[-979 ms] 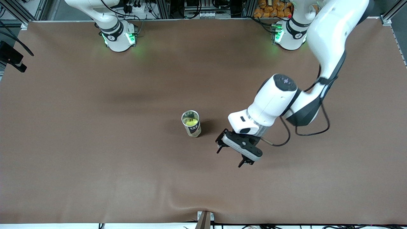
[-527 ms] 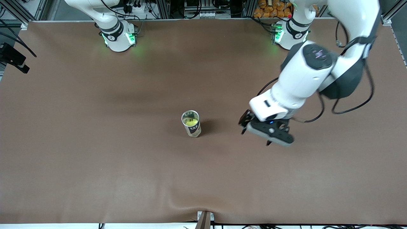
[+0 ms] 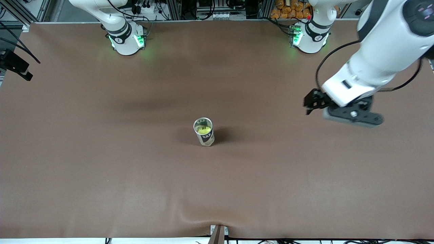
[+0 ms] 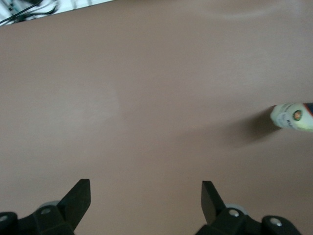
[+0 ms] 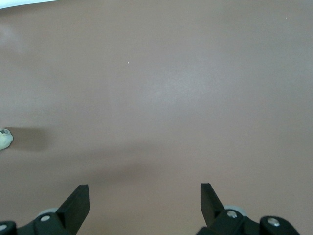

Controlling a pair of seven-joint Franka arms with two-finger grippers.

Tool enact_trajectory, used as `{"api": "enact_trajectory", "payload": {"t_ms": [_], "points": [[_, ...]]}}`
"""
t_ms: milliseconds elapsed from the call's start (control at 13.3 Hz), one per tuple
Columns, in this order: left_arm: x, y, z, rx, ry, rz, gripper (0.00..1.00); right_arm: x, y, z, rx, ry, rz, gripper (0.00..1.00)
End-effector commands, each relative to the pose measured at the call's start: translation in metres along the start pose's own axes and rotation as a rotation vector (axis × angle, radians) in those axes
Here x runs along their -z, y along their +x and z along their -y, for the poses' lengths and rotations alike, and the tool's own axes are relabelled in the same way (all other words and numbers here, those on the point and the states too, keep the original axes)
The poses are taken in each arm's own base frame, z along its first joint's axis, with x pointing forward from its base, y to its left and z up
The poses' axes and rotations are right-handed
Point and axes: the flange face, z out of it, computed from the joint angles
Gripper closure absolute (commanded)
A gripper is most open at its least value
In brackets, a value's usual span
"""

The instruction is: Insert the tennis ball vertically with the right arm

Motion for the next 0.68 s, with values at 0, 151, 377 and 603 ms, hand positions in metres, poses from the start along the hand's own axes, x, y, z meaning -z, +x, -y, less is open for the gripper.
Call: {"api": "enact_trajectory", "payload": {"t_ms": [0, 151, 377, 603], "points": [[0.002, -0.017, 0.020, 0.037, -0.016, 0.085, 0.00, 0.001, -0.002, 0.000, -0.016, 0.015, -0.004, 0.00], [0.012, -0.021, 0.034, 0.059, -0.005, 0.112, 0.00, 0.001, -0.002, 0.003, -0.012, 0.016, -0.006, 0.00], [0.023, -0.034, 0.046, 0.095, 0.025, 0.161, 0.00, 0.001, -0.002, 0.004, -0.009, 0.016, -0.006, 0.00], [0.034, -0.038, 0.073, 0.130, 0.041, 0.142, 0.00, -0.002, 0.000, 0.005, -0.009, 0.016, -0.003, 0.00]]}}
